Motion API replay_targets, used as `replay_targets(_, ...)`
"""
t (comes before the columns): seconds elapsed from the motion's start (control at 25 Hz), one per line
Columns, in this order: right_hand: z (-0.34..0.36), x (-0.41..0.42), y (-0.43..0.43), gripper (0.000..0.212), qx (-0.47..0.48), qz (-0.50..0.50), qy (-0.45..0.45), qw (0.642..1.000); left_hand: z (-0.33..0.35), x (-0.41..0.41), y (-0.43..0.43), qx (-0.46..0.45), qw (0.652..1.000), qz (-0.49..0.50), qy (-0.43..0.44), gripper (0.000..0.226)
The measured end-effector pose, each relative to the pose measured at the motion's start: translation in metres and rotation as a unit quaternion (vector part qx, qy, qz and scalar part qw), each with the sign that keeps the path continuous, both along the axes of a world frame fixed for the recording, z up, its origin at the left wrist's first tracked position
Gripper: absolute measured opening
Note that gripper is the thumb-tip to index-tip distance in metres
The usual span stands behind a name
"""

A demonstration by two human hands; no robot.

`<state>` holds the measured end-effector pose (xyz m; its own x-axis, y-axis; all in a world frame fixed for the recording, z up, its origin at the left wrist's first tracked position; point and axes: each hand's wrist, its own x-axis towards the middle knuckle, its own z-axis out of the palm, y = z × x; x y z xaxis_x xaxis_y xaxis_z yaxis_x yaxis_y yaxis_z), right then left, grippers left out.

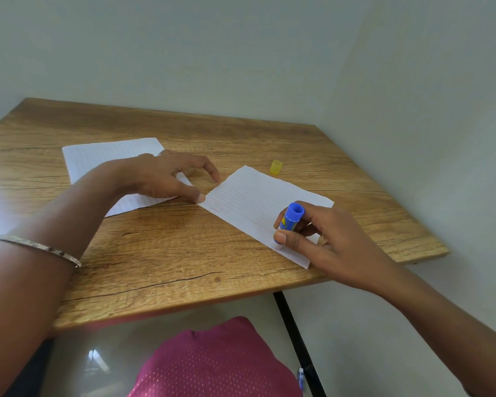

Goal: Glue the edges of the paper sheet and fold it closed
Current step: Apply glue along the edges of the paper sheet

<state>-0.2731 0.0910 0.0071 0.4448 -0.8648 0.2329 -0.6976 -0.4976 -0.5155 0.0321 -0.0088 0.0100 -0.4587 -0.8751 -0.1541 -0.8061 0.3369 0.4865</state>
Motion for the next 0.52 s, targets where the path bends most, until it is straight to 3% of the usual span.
replay_targets(0.24,0.0,-0.013,0.009,0.026,-0.005,-0.005,0.007,1.0,0.001,0.0,0.001,0.005,1.0,-0.021,0.01,0.047)
replay_targets(0.52,0.002,-0.025,0.023,0.015,0.007,-0.014,-0.003,1.0,0.0,0.001,0.001,0.006,1.0,-0.026,-0.006,0.045)
